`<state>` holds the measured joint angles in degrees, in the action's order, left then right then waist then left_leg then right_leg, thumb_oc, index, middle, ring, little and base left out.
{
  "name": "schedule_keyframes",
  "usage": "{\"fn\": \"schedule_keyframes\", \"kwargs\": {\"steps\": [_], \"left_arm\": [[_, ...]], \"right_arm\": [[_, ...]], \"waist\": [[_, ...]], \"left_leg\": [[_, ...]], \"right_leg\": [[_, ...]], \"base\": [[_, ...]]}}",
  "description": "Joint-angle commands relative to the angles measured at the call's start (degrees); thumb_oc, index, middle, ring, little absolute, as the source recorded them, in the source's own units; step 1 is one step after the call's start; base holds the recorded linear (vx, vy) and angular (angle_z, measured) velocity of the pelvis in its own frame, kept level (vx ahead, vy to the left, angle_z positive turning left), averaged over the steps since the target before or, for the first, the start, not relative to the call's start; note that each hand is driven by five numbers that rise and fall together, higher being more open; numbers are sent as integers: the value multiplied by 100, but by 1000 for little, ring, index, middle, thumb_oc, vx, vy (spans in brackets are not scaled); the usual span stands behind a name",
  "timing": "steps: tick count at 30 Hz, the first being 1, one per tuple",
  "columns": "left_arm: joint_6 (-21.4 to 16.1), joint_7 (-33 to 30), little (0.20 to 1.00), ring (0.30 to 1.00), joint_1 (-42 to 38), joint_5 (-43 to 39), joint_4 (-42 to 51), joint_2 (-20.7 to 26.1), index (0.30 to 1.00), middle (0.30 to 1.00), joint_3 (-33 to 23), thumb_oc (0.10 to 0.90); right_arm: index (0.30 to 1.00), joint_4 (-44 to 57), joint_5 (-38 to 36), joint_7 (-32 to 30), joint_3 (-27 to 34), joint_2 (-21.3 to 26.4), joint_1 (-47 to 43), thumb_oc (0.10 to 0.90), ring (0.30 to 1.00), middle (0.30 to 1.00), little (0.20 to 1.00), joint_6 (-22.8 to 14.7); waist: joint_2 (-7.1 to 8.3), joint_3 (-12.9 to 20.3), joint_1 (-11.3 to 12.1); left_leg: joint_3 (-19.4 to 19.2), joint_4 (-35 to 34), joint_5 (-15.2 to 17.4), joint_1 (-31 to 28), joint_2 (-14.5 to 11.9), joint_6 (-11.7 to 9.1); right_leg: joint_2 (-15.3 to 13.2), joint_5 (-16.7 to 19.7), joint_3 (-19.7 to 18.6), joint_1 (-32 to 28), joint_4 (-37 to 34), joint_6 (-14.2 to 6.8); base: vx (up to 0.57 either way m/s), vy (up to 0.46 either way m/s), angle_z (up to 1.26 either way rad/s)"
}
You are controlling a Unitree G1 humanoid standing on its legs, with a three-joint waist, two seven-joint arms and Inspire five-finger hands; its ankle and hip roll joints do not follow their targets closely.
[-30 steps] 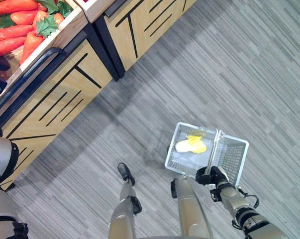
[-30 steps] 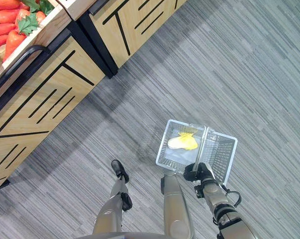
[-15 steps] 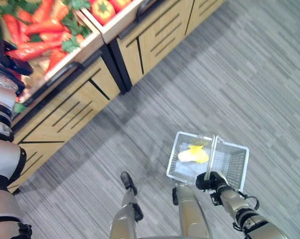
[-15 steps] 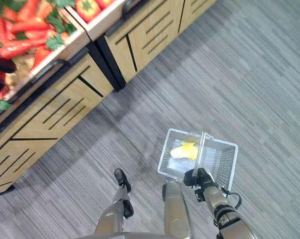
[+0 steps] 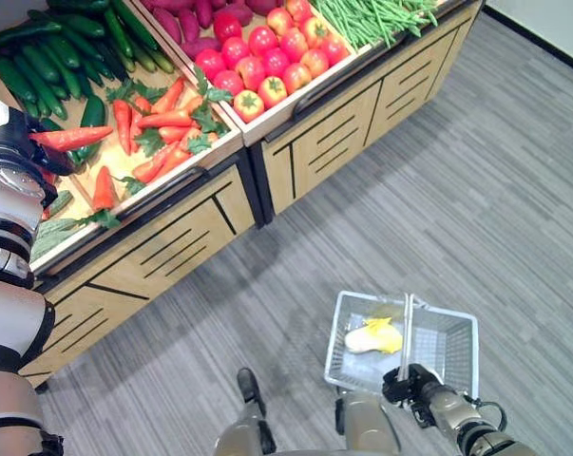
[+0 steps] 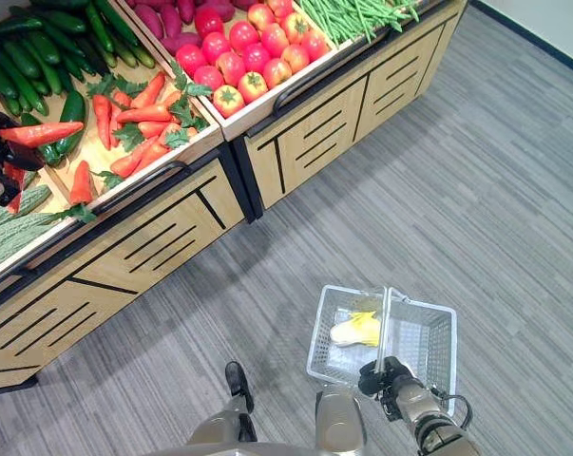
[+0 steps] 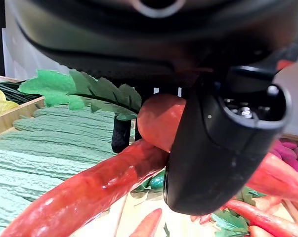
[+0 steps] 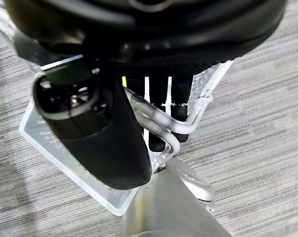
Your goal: Get the vegetables into the basket
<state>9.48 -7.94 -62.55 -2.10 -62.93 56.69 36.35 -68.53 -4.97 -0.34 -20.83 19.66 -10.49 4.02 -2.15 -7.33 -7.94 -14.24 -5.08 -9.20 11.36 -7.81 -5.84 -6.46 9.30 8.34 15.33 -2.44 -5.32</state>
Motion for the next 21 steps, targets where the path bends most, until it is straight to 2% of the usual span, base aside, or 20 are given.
{"fn": "schedule_keyframes", "kwargs": {"steps": [1,8,9,11,12,17,21], "left_arm": [[-268,-108,300,300,-10,378,168,484,300,300,-404,400],[-388,-29,300,300,848,226,1484,291,300,300,-816,400],[-436,-41,300,300,1130,137,1958,145,300,300,-970,400],[-419,-35,300,300,1274,155,2145,148,300,300,-1062,400],[-455,-47,300,300,1564,61,2581,78,300,300,-1261,400],[-452,-106,300,300,2630,-34,3615,-202,300,300,-2055,400],[-521,-177,300,300,3522,-386,4316,-693,300,300,-2761,400]], "right_arm": [[300,-295,472,89,-298,224,670,400,300,300,300,239],[300,-342,637,137,-104,205,716,400,300,300,300,272],[300,-405,620,122,-31,177,632,400,300,300,300,297],[300,-425,636,123,-18,172,631,400,300,300,300,306],[300,-436,671,95,47,142,617,400,300,300,300,331],[300,-425,666,38,277,90,601,400,300,300,300,381],[300,-415,626,4,480,52,563,400,300,300,300,435]], "waist": [[64,522,32],[158,696,95],[182,757,113],[180,782,106],[212,830,130],[260,932,160],[289,967,190]], "left_leg": [[190,8,603,-663,255,-69],[220,8,714,-1137,318,-13],[237,8,740,-1232,339,5],[234,8,755,-1280,349,18],[238,8,776,-1354,361,36],[253,8,852,-1559,394,85],[271,8,923,-1723,443,144]], "right_leg": [[69,160,133,-171,-256,-435],[52,44,217,-698,-256,-452],[50,27,233,-801,-256,-458],[56,18,219,-851,-256,-453],[49,5,227,-941,-256,-449],[30,-56,241,-1173,-253,-444],[-7,-108,239,-1348,-218,-436]], "base": [[44,15,4],[-1,14,10],[0,0,0],[0,0,0],[-47,19,2],[-10,4,0],[0,0,0]]}}
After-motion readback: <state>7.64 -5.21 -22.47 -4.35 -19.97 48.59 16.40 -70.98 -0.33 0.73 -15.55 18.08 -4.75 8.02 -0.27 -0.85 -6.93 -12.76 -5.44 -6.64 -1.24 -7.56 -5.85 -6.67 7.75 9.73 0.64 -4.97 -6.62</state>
